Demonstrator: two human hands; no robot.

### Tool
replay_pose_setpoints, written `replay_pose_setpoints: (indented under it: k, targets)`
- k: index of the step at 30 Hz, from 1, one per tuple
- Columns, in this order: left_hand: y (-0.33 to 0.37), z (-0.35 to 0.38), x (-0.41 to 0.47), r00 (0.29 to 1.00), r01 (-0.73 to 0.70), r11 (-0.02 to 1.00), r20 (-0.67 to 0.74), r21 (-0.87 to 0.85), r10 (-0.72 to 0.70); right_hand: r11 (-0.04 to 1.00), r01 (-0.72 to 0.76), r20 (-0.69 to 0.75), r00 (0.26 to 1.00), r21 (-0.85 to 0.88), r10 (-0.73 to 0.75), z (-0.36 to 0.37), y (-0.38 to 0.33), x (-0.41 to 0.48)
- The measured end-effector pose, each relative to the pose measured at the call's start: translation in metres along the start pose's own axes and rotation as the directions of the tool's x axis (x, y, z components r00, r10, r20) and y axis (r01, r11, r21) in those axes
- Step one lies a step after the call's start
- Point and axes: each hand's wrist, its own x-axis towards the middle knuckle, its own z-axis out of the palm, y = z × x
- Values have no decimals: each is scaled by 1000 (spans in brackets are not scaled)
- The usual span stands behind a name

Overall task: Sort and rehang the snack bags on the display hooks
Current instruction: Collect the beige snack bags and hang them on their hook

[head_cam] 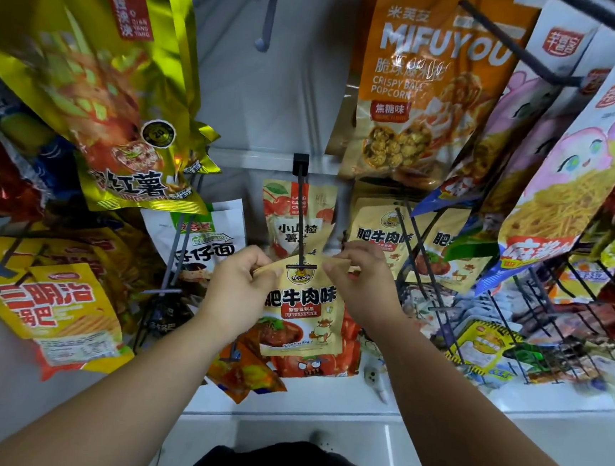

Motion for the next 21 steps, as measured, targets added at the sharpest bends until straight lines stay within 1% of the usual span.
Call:
replay_pose_setpoints:
  k: [2, 4, 6, 8, 13, 17, 21]
  targets:
    - [3, -3, -6, 1000, -14, 1000, 15, -12, 14, 1000, 7, 19, 1000, -26, -7, -2, -2, -5]
    - [6, -7, -14, 999, -28, 1000, 23, 6, 28, 999, 7, 72, 997, -39, -5, -4, -2, -8]
    - [7, -11, -20, 999, -40, 999, 28, 4, 40, 1000, -23, 126, 992, 9, 22, -6, -7, -15]
    - [7, -15, -24, 998, -46, 999, 34, -29, 47, 995, -72, 151, 987, 63, 62, -5, -11, -23]
    - [-1, -18, -27, 998, -5, 988, 68, -152, 16, 985, -133, 70, 990, 114, 126, -3, -17, -46]
    - [-5, -9, -26, 993, 69, 966, 106, -250, -44, 959, -189, 12, 982, 213, 191, -3, -11, -66]
    - [1, 4, -33, 989, 88, 949, 144, -301, -46, 934, -195, -70, 972, 301, 225, -14, 2, -80]
